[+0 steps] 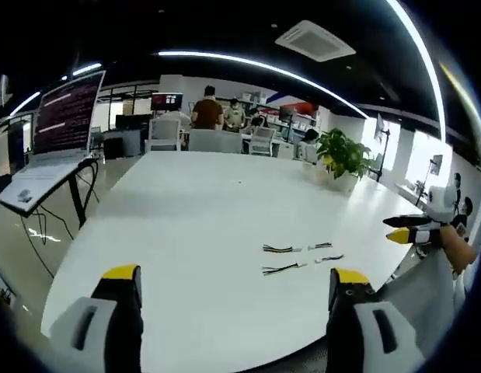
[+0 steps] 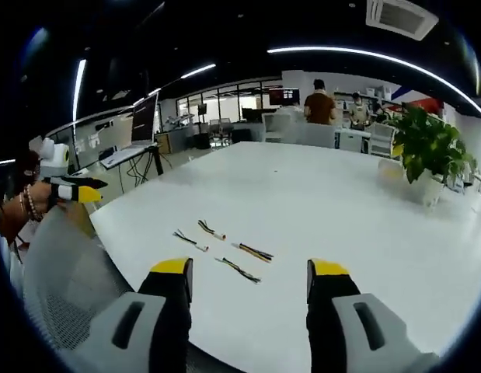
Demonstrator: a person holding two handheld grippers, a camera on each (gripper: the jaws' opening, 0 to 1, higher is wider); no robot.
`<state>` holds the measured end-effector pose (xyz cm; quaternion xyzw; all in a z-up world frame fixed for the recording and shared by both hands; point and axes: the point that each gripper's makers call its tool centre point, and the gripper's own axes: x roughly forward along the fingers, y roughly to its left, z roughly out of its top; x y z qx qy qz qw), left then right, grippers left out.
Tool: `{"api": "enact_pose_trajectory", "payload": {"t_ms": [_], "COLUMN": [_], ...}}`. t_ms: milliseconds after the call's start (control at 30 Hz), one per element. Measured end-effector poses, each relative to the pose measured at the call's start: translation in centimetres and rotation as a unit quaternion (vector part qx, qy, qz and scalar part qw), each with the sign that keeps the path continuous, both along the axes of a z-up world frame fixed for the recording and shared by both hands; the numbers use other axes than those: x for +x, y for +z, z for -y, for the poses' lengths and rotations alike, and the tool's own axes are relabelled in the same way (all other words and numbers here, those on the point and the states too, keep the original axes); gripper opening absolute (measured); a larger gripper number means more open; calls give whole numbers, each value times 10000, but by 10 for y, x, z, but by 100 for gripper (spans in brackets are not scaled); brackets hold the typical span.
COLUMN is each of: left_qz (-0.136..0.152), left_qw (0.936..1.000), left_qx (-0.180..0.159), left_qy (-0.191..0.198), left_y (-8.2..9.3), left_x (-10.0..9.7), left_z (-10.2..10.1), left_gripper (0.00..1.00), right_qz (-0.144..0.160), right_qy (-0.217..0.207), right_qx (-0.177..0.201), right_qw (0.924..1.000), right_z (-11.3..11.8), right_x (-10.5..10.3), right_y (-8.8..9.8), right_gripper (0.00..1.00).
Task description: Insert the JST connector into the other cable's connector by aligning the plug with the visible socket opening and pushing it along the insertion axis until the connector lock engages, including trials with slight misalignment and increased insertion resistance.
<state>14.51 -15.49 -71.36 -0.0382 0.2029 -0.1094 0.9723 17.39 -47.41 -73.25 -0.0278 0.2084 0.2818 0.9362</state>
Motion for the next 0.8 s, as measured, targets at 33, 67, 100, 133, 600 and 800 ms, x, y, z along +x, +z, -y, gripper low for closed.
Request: {"api": "enact_pose_trajectory", "payload": {"t_ms": [33,67,100,133,600,800], "left_qz": [-37,-71,-54,-19,284,497], "left_qw": [9999,9998,9998,9997,9959,9935], "left_qx": [7,26,66,106,55,79], "left_qy": [-99,-156,-204,-236,-858,-1021], "left_y": [1,2,3,5,28,41], "left_x": [2,4,6,8,52,76], "left_z": [5,9,11,14,57,68], "left_gripper": [99,99,99,99,99,99], "right_qz": [23,34,55,72,395,625], "right_qy": [-19,-32,-61,-74,-293,-351], "right_qx": [22,25,17,8,93,87], "right_qw": [10000,10000,10000,9999,9987,9974], "right_z": [1,2,3,4,13,18], "right_x": [2,4,7,9,48,74], "right_y": [2,4,6,7,36,56], "right_gripper": [57,57,57,57,53,54]}}
